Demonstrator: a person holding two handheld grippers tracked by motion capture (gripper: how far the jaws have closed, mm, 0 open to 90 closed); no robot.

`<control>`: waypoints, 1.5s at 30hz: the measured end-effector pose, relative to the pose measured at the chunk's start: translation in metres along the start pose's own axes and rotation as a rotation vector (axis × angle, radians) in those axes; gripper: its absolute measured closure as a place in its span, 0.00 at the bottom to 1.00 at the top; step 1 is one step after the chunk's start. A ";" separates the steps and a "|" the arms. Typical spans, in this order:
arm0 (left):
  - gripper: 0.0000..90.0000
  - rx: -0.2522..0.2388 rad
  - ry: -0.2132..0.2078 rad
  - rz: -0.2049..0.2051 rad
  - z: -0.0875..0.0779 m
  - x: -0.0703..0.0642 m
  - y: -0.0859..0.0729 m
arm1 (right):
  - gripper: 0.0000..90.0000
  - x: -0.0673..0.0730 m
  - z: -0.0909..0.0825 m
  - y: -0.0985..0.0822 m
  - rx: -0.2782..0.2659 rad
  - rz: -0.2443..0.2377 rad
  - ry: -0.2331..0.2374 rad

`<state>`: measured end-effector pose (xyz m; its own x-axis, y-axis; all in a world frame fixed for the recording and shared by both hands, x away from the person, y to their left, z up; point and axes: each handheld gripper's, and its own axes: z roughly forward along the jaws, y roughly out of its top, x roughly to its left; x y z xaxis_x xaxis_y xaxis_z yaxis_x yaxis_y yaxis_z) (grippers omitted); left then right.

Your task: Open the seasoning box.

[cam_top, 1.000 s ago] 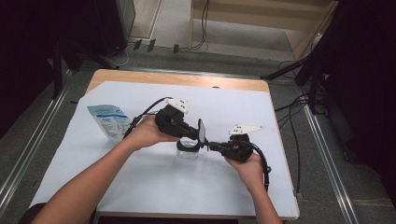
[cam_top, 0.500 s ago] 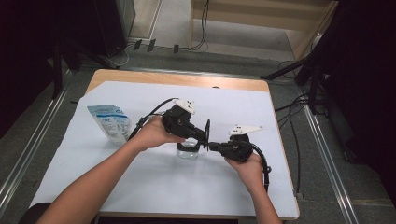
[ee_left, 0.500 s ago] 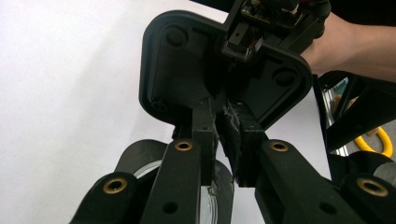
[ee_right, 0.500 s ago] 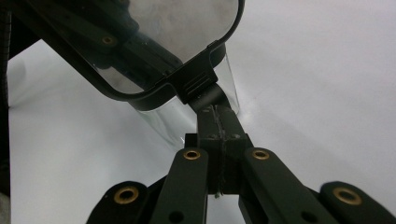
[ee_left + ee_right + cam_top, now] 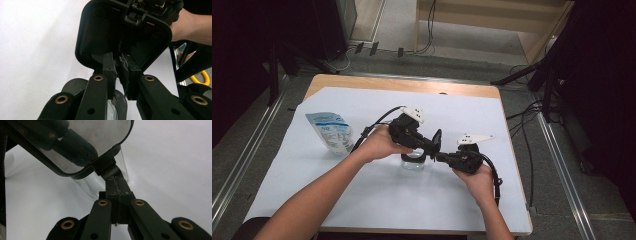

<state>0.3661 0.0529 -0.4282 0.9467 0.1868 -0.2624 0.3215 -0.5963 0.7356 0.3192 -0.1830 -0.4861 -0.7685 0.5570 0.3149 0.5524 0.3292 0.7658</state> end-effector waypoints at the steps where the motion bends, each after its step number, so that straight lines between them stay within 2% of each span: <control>1: 0.93 -0.002 0.010 -0.004 0.001 0.000 0.000 | 1.00 0.000 0.000 0.000 0.001 0.002 0.001; 4: 0.93 0.003 0.000 -0.013 0.002 0.001 0.000 | 1.00 0.000 0.000 0.000 -0.001 0.002 0.001; 9: 0.93 0.002 0.007 -0.005 0.003 0.001 0.000 | 1.00 0.000 0.000 0.000 0.000 0.004 -0.001; 26: 0.90 0.010 0.013 -0.018 0.001 0.001 -0.001 | 1.00 -0.001 0.000 0.000 0.005 -0.005 -0.001; 33: 0.87 0.004 0.027 -0.037 -0.007 0.004 -0.002 | 0.97 -0.001 -0.002 0.000 -0.002 -0.004 -0.008; 39: 0.87 0.008 0.028 -0.033 -0.013 0.005 -0.002 | 0.96 -0.003 -0.005 0.000 -0.010 -0.001 -0.012; 45: 0.79 0.001 0.039 -0.043 -0.021 0.004 -0.003 | 0.91 -0.002 -0.006 -0.001 -0.005 -0.008 -0.016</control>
<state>0.3694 0.0721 -0.4188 0.9319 0.2430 -0.2692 0.3622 -0.5874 0.7237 0.3181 -0.1886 -0.4837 -0.7677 0.5663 0.2999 0.5445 0.3298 0.7712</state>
